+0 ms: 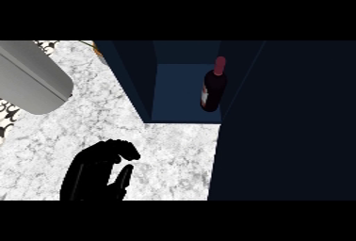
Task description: Pick up the wine, place it into the cabinet and close the cabinet
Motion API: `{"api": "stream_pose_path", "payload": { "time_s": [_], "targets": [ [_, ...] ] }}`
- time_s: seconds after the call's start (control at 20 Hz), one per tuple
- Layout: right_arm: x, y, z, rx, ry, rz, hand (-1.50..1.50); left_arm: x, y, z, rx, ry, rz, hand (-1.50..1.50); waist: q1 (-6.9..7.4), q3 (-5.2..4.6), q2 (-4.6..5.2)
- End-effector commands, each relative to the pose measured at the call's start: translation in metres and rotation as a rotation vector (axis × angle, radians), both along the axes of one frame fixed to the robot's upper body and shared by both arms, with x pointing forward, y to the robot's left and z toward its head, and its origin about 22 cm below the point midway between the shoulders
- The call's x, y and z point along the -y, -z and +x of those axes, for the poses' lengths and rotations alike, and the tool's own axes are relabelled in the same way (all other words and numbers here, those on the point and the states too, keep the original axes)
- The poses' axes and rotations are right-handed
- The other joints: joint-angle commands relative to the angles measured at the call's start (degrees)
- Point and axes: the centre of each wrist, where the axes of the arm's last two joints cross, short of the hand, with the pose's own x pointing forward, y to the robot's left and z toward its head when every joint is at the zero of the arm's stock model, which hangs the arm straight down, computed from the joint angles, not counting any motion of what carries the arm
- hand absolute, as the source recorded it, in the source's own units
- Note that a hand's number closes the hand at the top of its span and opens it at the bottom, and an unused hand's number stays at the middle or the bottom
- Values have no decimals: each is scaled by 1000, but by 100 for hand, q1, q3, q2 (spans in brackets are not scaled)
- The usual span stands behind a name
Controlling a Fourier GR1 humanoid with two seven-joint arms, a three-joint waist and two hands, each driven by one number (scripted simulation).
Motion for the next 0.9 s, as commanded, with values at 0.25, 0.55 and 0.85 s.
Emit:
{"api": "stream_pose_path", "payload": {
  "time_s": [0.25,0.55,0.85],
  "targets": [
    [-32,-4,-37,-29,-253,87,150,-53,-13,-35,-34,-24,7,150,1,-3,-7],
    [-76,-15,-46,-75,-373,67,150,-93,-22,-53,-15,-83,-16,-150,85,-15,-26],
    [-114,-14,-60,-130,-456,-24,150,-135,-23,-59,-10,-164,-37,-150,121,-24,-58]
  ]
}}
